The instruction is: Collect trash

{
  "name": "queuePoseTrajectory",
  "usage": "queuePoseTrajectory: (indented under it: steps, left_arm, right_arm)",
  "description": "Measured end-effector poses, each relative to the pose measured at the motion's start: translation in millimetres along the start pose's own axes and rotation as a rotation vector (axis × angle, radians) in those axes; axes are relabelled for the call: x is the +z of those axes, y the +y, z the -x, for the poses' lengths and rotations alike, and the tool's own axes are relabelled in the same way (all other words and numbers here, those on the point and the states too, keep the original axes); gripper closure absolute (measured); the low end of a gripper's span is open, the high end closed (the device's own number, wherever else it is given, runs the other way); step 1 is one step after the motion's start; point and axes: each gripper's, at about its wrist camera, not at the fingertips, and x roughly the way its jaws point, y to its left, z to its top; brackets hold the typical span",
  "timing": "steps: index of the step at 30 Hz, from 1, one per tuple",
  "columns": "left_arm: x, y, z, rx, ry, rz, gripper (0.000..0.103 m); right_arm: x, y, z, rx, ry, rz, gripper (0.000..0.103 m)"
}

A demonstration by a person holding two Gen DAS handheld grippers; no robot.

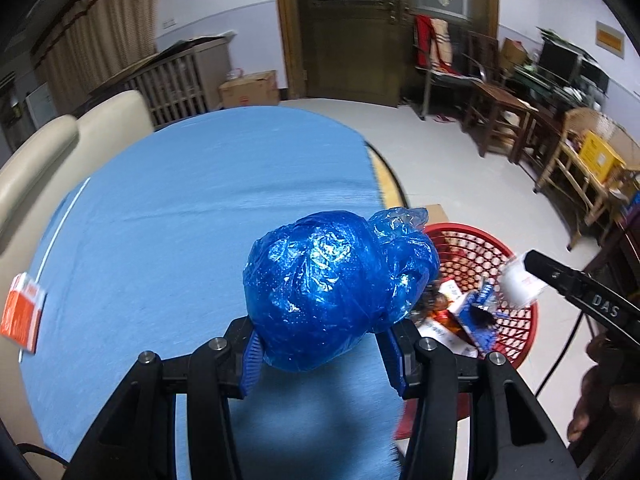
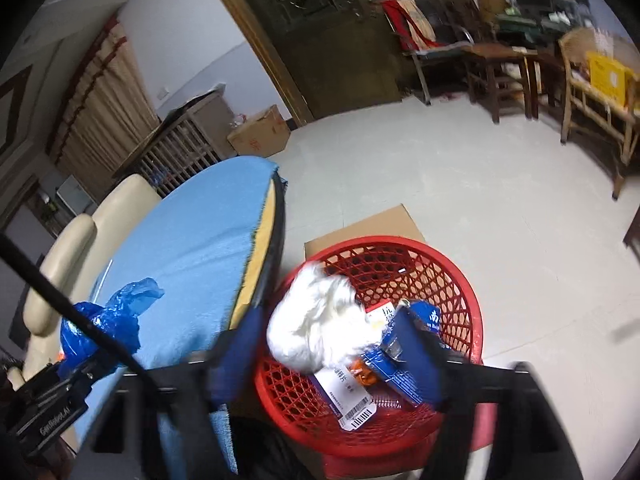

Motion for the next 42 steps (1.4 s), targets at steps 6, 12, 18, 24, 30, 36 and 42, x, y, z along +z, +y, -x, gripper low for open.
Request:
queuePoseTrajectory:
  steps: [6,12,18,24,30,36,42]
  left_arm:
    - [8,-28,-9,-0.045,0.01,-0.054,0.051]
    - [13,-65,-23,-0.096,0.04,-0.111,0.05]
    - [27,-89,-41,-0.167,0.077,-0.125,0.037]
    - [39,-85,-43,-0.168,0.089,-0.114,0.025]
    - [38,-59,-28,-0.145,0.051,-0.066,0.02]
    - [19,-30,-5,-0.102,0.006,-0.049,0.018]
    - [2,5,16,-0.06,-0.014,0.004,0.018]
  right_arm:
    - [10,-31,12,-0.022,-0.039,-0.068,0.022]
    - [15,-56,39,-0.023,-0.096,-0.127,0.022]
    - [18,-66,62,-0.022,-0.124,-0.147,0.022]
    - [20,-68,74,-0.019,-0.139,-0.143,0.022]
    - [20,-54,75,-0.007,-0.143,-0.126,0.022]
    - [10,-22,75,0.009,-0.122,-0.061,0.022]
    - [-12,14,69,0.002,-0.072,0.034,0.019]
